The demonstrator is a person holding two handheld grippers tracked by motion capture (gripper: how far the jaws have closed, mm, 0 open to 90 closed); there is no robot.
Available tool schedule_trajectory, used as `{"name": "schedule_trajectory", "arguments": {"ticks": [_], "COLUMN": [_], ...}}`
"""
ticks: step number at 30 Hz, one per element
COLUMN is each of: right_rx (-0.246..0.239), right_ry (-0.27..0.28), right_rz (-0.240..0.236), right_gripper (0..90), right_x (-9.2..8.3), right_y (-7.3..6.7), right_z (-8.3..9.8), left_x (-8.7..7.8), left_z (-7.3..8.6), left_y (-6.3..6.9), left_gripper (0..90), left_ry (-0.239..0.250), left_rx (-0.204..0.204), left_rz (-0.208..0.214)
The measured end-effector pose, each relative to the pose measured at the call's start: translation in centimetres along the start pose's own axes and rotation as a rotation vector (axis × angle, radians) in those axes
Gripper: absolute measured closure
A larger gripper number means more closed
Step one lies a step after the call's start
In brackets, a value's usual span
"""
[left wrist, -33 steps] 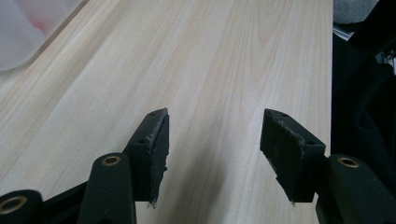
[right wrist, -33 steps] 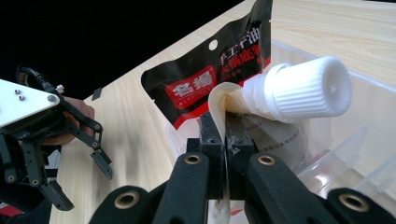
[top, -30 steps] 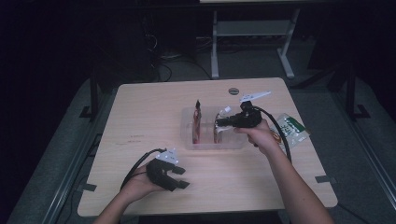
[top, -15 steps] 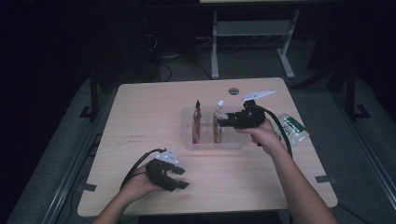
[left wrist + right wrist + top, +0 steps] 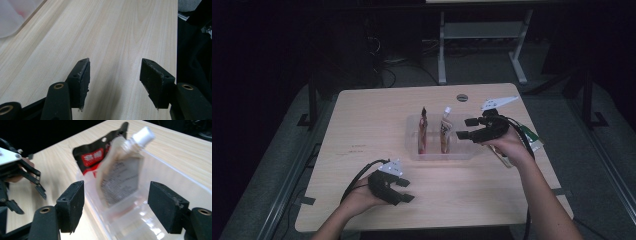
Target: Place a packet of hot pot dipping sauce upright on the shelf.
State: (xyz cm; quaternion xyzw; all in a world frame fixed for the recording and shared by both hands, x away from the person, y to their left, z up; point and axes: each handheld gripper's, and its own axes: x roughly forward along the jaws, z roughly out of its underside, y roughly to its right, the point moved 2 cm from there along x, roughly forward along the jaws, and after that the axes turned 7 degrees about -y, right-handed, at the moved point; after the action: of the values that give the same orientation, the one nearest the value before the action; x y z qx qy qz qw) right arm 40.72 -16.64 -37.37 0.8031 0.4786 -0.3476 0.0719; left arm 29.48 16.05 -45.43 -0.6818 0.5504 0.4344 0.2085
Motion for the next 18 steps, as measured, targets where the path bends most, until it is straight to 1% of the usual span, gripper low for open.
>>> {"name": "schedule_trajectory", "arguments": {"ticks": [1,4,6,10,15,18], "right_rx": [-0.005,-0.002,0.002,0.024,0.056,0.08], "right_ry": [-0.004,-0.009,0.005,0.031,0.054,0.057], "right_rz": [0.016,0.042,0.058,0.097,0.166,0.21], "right_gripper": [29.1,29.0,29.1,29.8,29.8,32.0], "right_x": [-0.2,-1.0,-1.7,-3.2,-4.9,-5.7], "right_y": [0.2,0.6,1.0,1.9,3.3,4.4], "right_z": [0.1,0.4,0.5,0.9,1.7,2.4], "left_x": [0.0,0.0,0.0,0.0,0.0,0.1], "left_z": [0.0,0.0,0.0,0.0,0.0,0.0], "left_y": [0.0,0.0,0.0,0.0,0.0,0.0], "left_gripper": [41.0,41.0,41.0,41.0,41.0,41.0], "left_ry": [0.0,0.001,0.001,0.0,0.0,0.001], "left_rx": [-0.001,0.001,0.0,0.0,-0.001,-0.008], "left_rz": [0.0,-0.001,0.0,-0.001,0.0,0.002]}}
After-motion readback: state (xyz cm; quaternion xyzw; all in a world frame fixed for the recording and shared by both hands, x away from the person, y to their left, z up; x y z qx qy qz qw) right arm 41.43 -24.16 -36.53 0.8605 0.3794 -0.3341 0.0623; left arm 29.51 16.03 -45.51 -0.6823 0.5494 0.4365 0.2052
